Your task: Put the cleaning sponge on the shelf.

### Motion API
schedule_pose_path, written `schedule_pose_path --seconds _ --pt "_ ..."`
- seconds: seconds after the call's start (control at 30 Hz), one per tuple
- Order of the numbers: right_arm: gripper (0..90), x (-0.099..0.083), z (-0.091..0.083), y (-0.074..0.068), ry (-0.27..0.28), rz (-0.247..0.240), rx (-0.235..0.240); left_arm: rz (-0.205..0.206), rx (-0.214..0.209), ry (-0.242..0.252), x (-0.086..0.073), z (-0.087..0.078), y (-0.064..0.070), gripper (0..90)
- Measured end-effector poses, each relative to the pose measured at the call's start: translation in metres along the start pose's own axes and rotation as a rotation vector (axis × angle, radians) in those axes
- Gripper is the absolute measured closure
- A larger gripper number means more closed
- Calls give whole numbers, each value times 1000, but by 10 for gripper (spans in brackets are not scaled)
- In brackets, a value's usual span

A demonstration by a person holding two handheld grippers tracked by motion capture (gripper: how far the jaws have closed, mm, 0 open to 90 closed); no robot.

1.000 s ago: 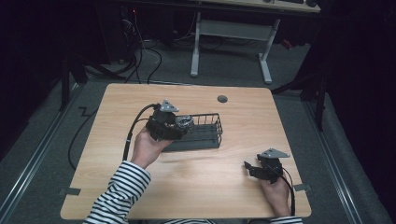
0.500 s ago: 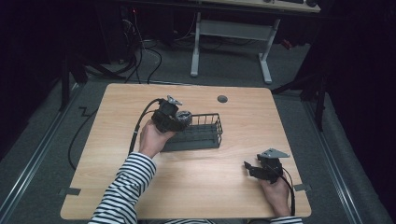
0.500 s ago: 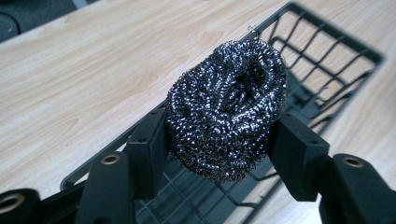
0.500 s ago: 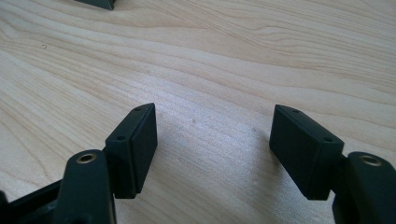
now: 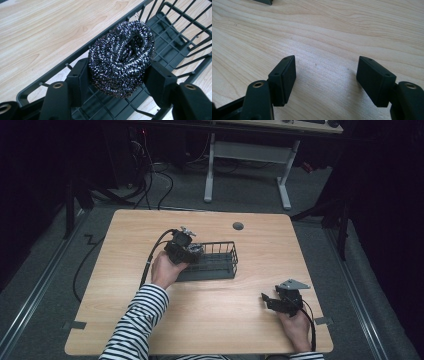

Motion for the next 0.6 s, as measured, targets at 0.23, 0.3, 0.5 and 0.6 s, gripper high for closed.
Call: schedule_pose_path --seconds 0.23,0.3,0.5,0.6 --pt "324 0 0 0 0 0 0 -3 0 -17 -2 3 1 396" --pt "324 0 0 0 0 0 0 -1 4 -27 -3 6 0 388" --pt "324 0 0 0 0 1 1 -9 -16 -22 -4 7 1 331" --pt "324 0 0 0 0 0 0 -17 -30 -8 -3 4 0 291"
Point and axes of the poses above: each handheld gripper's, and its own axes: z roughly forward along the jaws, x roughly out of its top, y roughly to its right, the point moved 4 cm from there along z, roughly forward along the jaws, and after that the axes turned 13 degrees about -z, right-handed, at the moved point
